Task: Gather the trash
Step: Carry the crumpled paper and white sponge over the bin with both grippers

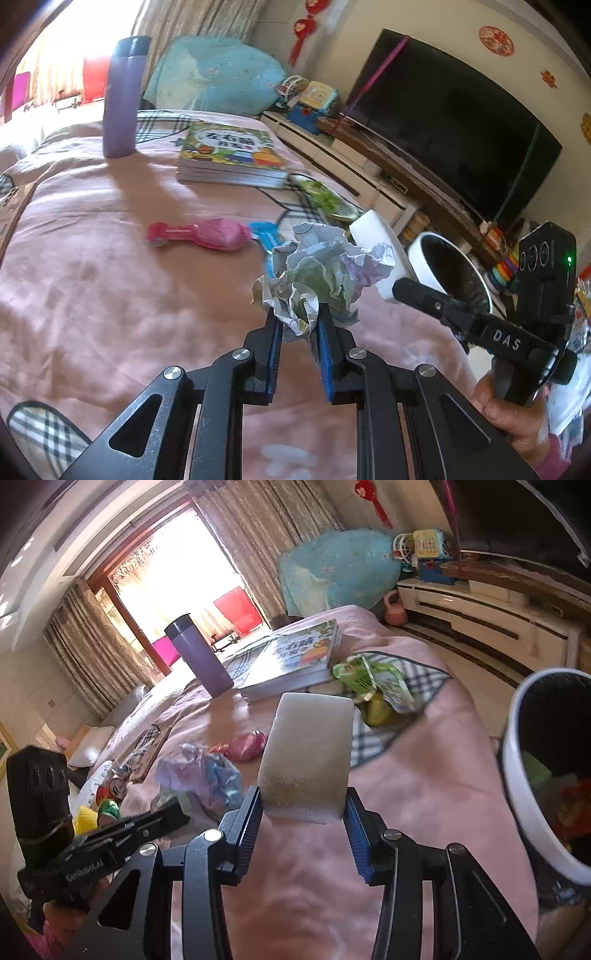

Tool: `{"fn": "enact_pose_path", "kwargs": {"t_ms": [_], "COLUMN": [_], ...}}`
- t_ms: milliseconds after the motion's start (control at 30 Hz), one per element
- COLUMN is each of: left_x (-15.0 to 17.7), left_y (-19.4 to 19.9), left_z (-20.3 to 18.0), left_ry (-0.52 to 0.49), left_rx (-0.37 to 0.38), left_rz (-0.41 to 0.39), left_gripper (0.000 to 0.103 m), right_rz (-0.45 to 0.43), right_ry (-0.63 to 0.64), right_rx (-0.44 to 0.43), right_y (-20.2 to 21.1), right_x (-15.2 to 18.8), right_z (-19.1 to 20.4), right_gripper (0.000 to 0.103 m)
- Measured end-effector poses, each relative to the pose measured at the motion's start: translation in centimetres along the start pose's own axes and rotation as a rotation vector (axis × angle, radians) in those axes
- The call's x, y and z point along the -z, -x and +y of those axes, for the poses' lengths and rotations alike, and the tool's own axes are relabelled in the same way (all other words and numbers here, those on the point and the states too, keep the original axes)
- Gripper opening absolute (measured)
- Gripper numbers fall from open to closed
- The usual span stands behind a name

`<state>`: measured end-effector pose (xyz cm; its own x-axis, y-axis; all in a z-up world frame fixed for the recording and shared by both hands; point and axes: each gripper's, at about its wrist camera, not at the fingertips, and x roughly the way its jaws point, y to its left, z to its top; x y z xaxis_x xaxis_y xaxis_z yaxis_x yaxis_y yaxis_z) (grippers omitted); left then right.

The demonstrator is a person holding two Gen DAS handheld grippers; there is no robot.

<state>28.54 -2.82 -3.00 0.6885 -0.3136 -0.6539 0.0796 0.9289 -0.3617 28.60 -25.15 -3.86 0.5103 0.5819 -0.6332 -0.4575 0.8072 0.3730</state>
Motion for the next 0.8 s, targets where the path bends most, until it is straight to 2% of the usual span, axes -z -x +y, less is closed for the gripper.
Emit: {"fn": "enact_pose_path", "kwargs": {"t_ms": [333, 800], "left_x": [1.2, 1.5], "left_y": [0.1, 0.2], "left_z": [-3.5, -7.5], "left_ry": [-0.047, -0.108], "left_rx": [0.041, 0.065], "left_rz": [0.035, 0.049], "left_gripper": [0.017, 0.017], "right_rz": [-0.030, -0.083], "right_ry": [-0.061, -0.107], "right_rx": [0.046, 0.097], "right_y": [4.2, 8.0], "right_x": [2.9, 4.4], "right_z": [-2.5, -5.0], "right_gripper": [0.045, 0.045]}}
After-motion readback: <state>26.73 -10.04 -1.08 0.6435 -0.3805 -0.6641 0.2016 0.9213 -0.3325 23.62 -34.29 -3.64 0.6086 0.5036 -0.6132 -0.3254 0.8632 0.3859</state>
